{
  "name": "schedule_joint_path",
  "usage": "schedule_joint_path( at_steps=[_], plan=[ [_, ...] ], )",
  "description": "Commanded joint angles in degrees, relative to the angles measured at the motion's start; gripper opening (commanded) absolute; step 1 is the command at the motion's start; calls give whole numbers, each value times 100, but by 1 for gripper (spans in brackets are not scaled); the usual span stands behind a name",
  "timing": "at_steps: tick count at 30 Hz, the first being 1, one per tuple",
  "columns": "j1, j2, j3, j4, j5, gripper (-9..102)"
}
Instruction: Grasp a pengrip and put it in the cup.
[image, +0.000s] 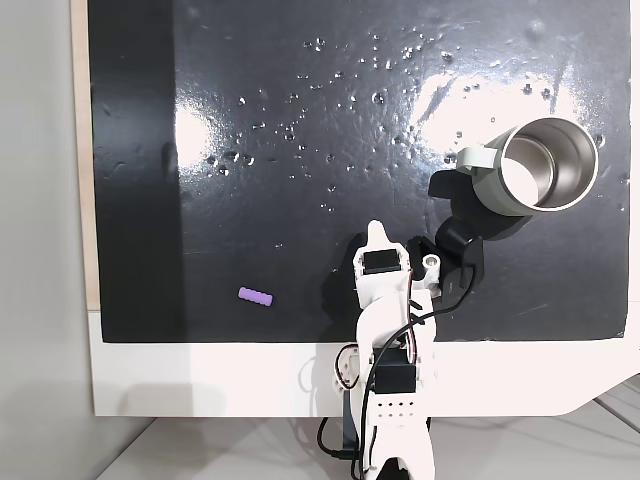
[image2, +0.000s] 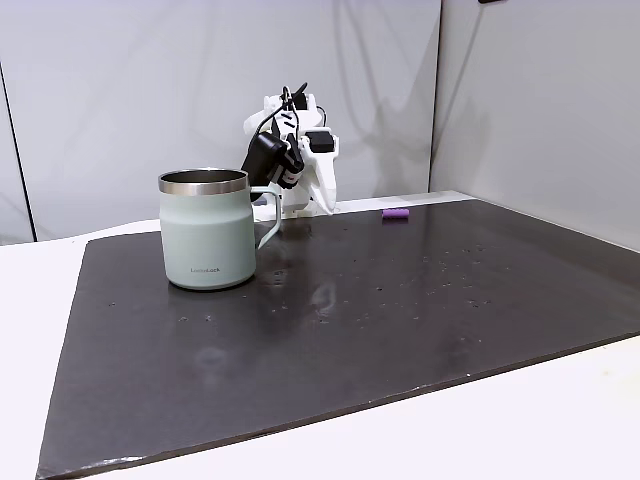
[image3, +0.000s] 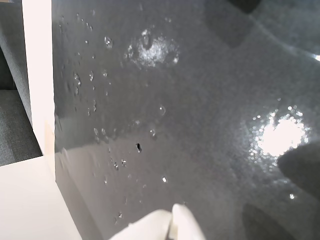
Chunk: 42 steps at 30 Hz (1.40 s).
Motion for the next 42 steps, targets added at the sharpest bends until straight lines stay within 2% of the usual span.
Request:
schedule_joint_path(
  at_steps=[1, 24, 27, 33, 42],
  plan=[
    [-229, 35, -35, -158, -308, 0],
    [-202, 35, -35, -158, -246, 0],
    [132, 35, -35, -185, 9, 0],
    [9, 9, -149, 26, -826, 0],
    [-879, -1916, -1213, -62, -1081, 0]
  ],
)
